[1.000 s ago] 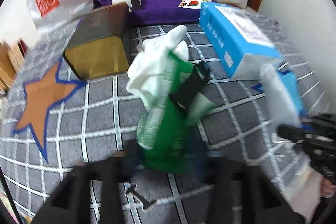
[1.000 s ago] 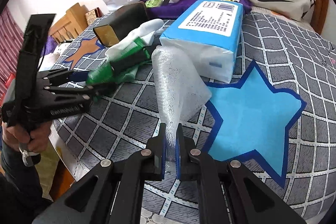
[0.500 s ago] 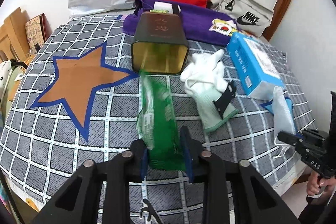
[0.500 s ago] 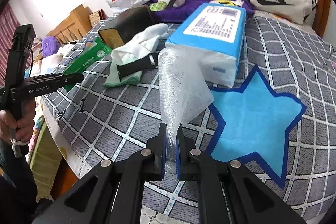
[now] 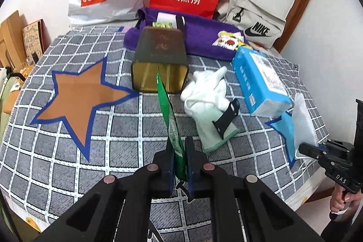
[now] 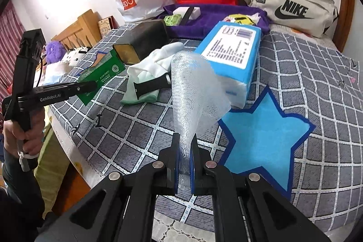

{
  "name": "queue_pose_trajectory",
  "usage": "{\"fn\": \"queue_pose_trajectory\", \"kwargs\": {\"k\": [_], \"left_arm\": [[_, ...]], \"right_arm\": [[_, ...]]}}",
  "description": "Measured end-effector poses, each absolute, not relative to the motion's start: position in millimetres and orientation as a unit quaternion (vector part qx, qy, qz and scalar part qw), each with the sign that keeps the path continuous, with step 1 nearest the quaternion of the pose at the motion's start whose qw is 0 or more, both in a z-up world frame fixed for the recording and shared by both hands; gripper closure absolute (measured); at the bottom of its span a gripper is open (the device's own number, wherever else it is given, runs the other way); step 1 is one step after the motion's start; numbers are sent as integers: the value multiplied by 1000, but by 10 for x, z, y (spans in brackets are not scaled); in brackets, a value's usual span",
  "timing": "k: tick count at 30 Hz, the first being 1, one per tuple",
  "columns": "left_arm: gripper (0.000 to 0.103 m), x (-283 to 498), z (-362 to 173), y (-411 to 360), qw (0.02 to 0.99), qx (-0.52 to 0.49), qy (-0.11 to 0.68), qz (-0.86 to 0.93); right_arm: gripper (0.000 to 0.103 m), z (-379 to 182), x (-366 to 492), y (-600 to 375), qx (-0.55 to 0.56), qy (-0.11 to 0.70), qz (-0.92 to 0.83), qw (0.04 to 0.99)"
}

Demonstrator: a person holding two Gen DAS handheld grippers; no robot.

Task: Organize soft objects
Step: 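Carry the green pack and mesh bag in both grippers to the purple towel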

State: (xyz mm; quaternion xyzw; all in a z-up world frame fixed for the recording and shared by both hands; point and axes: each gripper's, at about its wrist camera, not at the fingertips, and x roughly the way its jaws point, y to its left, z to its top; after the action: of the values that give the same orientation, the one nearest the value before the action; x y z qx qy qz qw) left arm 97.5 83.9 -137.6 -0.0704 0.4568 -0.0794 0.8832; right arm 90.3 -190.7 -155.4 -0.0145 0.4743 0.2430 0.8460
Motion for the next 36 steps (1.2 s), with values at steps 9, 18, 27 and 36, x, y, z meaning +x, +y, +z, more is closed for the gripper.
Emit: {"fn": "queue_pose_trajectory", "kwargs": {"k": [9, 18, 27, 36], "left_arm": [[94, 1014, -1063, 814, 897, -69, 431, -77], [94, 1209, -772, 772, 906, -65, 411, -72], [94, 1554, -545, 739, 913, -60, 396, -77], [94, 1935, -406, 677, 916, -56, 387, -87]], "right_arm": [[96, -1278, 989, -1957, -3, 454, 239, 859], [96, -1002, 1330, -2038, 4, 435, 218, 873], [96, -819, 1779, -1959, -4, 425, 219, 878], [96, -729, 2183, -1833, -10, 416, 223, 882]]}}
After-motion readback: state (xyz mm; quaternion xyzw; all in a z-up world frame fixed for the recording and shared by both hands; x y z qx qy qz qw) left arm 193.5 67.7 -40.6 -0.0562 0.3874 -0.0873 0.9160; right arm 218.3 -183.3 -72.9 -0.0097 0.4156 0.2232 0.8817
